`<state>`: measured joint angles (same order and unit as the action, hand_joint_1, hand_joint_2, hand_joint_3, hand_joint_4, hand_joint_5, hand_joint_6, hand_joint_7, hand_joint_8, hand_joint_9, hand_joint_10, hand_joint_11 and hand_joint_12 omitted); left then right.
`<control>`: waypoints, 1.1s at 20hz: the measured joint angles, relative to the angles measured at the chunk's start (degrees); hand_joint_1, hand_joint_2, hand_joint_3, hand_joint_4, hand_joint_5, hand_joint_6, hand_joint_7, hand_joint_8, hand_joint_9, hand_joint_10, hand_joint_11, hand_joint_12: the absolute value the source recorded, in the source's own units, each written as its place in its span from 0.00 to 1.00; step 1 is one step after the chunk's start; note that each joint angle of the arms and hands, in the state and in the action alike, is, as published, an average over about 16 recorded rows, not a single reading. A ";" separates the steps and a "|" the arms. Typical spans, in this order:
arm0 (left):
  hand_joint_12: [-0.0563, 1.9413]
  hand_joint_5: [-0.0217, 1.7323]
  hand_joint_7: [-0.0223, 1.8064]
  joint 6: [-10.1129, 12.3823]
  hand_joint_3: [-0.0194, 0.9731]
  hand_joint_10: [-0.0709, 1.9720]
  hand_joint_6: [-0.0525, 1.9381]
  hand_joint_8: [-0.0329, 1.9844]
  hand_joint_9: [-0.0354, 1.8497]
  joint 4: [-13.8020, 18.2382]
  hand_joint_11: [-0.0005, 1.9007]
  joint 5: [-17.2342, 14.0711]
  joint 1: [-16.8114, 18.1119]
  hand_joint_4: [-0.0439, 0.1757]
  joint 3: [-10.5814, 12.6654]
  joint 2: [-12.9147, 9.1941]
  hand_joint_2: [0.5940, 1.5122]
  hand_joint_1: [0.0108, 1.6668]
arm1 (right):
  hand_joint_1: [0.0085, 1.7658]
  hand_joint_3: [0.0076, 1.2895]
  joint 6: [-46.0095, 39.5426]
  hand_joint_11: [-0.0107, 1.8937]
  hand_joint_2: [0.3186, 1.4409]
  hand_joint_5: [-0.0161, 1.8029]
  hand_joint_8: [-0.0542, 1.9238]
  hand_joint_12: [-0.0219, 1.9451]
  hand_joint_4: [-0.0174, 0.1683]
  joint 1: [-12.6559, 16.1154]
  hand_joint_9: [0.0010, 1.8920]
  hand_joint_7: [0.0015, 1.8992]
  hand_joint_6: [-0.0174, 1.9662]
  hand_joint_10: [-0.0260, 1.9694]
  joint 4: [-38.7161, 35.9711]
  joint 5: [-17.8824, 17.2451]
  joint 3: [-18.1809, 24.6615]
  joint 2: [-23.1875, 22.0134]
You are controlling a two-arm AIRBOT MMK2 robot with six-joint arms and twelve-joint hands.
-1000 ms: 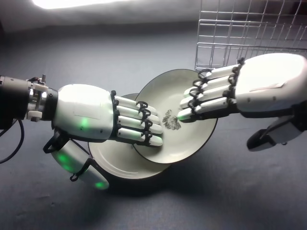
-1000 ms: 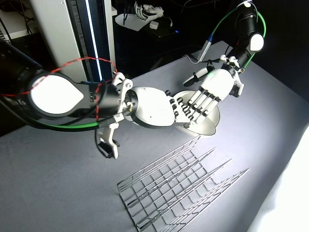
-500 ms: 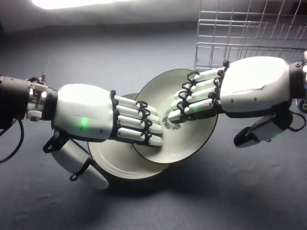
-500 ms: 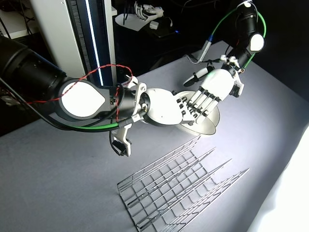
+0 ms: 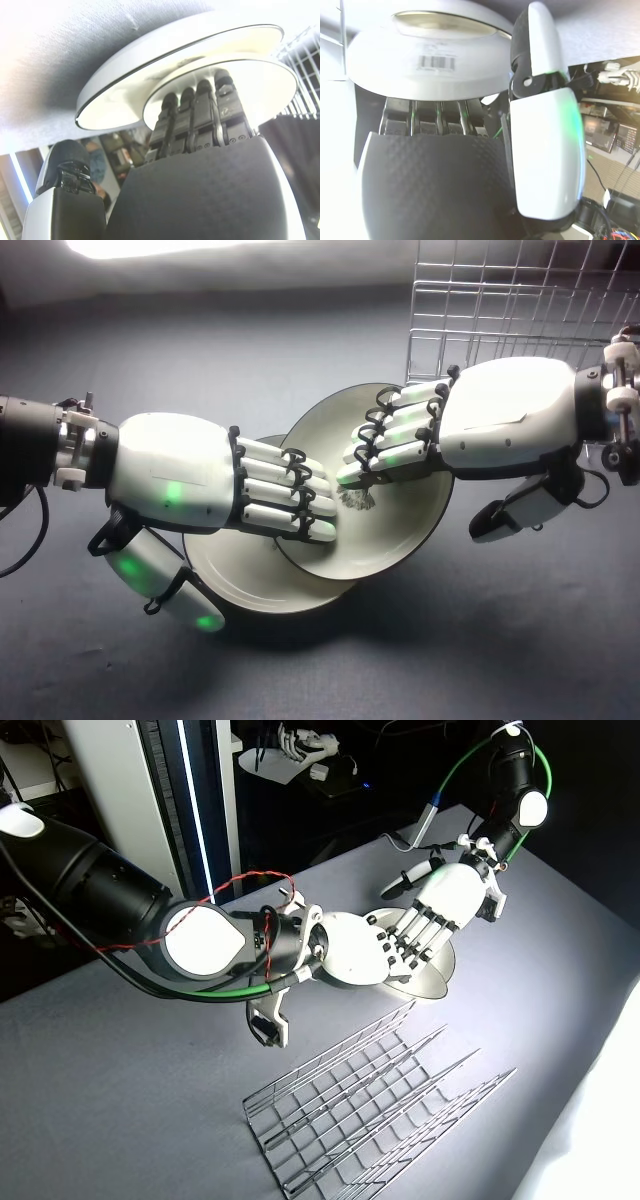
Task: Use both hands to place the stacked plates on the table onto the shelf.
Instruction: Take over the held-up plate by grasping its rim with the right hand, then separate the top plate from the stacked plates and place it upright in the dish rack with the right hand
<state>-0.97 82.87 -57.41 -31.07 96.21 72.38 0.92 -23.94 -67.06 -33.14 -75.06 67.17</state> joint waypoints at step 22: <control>0.03 0.01 0.02 1.23 0.04 0.04 0.02 0.01 0.03 -1.29 0.01 0.18 0.14 0.23 1.44 -0.55 0.61 0.00 | 0.73 0.00 0.38 0.39 0.64 0.45 0.47 0.67 0.09 0.91 0.44 0.44 0.54 0.51 1.40 -2.85 -2.33 2.15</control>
<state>0.26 81.58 -57.22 -30.93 97.65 71.83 1.29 -23.03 -65.65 -35.99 -77.39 69.31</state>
